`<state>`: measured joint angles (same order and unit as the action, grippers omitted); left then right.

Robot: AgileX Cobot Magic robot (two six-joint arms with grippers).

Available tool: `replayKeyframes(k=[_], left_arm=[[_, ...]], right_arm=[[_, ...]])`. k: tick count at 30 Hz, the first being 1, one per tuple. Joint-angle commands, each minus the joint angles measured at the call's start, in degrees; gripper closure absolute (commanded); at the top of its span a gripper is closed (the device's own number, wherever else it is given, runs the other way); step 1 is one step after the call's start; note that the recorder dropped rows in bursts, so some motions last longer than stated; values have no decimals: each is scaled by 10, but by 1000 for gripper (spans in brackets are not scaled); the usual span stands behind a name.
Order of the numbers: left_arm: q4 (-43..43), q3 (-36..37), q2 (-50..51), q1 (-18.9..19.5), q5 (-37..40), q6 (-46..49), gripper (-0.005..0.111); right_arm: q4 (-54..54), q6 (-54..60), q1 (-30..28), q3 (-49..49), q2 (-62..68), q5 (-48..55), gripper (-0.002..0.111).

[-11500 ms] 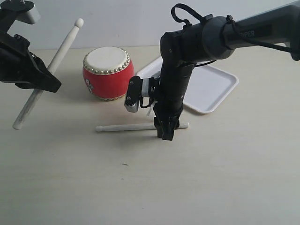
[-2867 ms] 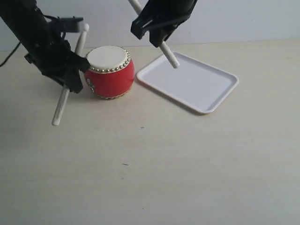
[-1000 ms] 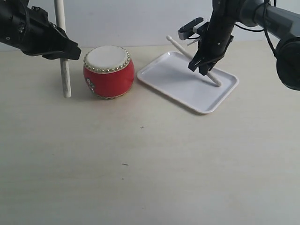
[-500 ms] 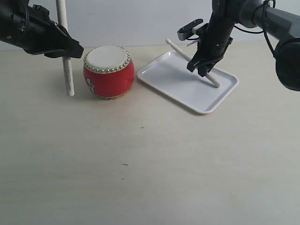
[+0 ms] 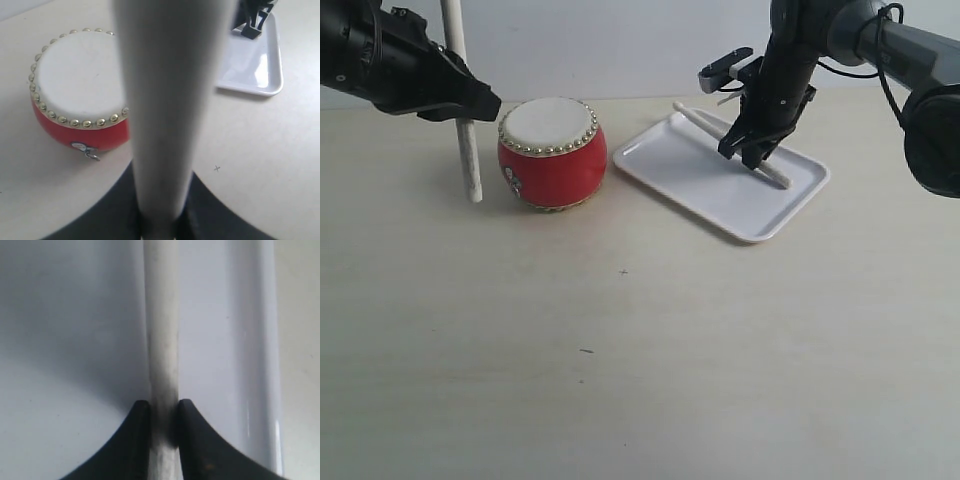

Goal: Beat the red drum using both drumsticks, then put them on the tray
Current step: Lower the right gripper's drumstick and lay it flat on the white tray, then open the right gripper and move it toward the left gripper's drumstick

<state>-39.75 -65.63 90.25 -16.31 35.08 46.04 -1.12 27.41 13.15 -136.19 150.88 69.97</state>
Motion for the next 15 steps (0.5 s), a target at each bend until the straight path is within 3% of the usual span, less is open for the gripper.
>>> replayKeyframes(k=[1,8,15], left_arm=[[-20,1,-5,-3,-4,17,107],[-20,1,-5,-3,-3,17,107],[-21,1,-5,-3,-6,19,107]], right_arm=[[2,-6,-2,-1,-1,0,97],[14,-7,-2,-1,-1,0,68],[17,-22,-2,-1,-10,0,67]])
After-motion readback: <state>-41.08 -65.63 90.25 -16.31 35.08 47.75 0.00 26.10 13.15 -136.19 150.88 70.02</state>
